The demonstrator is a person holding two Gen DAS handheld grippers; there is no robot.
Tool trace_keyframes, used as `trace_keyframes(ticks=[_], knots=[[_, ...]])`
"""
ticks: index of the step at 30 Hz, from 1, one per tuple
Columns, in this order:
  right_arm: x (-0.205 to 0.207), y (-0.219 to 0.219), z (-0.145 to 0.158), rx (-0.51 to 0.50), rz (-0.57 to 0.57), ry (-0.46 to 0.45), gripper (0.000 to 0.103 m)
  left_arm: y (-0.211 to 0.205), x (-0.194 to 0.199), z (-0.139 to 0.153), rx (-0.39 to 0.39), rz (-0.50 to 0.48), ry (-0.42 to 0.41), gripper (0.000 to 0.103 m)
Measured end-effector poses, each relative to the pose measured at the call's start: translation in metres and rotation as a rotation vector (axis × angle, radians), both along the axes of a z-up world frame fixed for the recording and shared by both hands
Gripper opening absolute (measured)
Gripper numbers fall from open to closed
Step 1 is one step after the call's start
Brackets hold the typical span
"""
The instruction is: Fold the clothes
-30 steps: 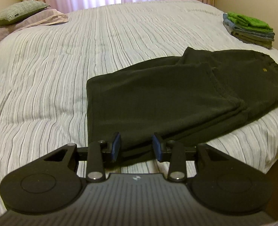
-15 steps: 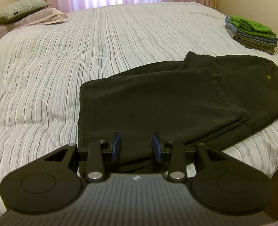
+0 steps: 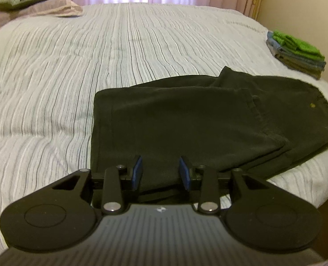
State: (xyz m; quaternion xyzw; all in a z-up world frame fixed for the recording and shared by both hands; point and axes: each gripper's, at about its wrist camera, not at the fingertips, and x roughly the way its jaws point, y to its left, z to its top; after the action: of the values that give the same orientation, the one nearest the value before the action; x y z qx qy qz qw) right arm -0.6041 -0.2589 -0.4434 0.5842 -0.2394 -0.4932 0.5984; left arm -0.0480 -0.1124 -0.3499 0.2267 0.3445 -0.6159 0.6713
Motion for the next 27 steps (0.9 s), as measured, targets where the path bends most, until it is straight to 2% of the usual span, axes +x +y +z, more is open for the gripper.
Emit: trace_keyframes(ticks=[3,6,8,9,10,12,13,16,20,21,22,23,27], knots=[[0.0,-0.007,-0.004,-0.043,0.002,-0.014,0.053,0.003,0.008,-0.001,-0.001,0.015,0.052,0.032],[0.002,-0.004,0.009,-0.095,0.008,-0.002,0.053,0.004,0.014,0.0,-0.004,0.027,0.086,0.032],[0.004,0.001,0.021,-0.101,0.007,0.039,0.053,0.004,0.015,0.001,-0.006,0.032,0.093,0.032],[0.005,0.003,0.026,-0.103,0.006,0.06,0.051,0.004,0.016,0.001,-0.006,0.033,0.096,0.032],[0.006,0.008,0.03,-0.117,0.008,0.072,0.045,0.004,0.016,0.001,-0.007,0.034,0.098,0.032],[0.01,0.007,0.036,-0.16,0.014,0.068,0.045,0.003,0.016,0.001,-0.009,0.033,0.101,0.032],[0.012,0.003,0.037,-0.15,0.017,0.078,0.045,0.003,0.016,0.0,-0.009,0.032,0.102,0.032],[0.015,-0.017,0.016,-0.001,0.028,0.073,0.045,0.003,0.017,0.0,-0.011,0.03,0.112,0.032],[0.02,-0.021,0.011,-0.014,0.033,0.072,0.045,0.003,0.023,-0.001,-0.01,0.034,0.144,0.032],[0.022,-0.023,0.014,-0.011,0.04,0.097,0.036,0.003,0.024,-0.002,-0.009,0.038,0.154,0.032],[0.025,-0.026,0.017,-0.006,0.049,0.131,0.024,0.003,0.025,-0.004,-0.01,0.042,0.163,0.031],[0.028,-0.029,0.02,-0.001,0.058,0.165,0.023,0.003,0.026,-0.004,-0.012,0.043,0.169,0.03],[0.06,-0.033,0.062,-0.004,0.078,0.495,0.015,0.008,0.033,-0.002,-0.02,0.046,0.183,0.028]])
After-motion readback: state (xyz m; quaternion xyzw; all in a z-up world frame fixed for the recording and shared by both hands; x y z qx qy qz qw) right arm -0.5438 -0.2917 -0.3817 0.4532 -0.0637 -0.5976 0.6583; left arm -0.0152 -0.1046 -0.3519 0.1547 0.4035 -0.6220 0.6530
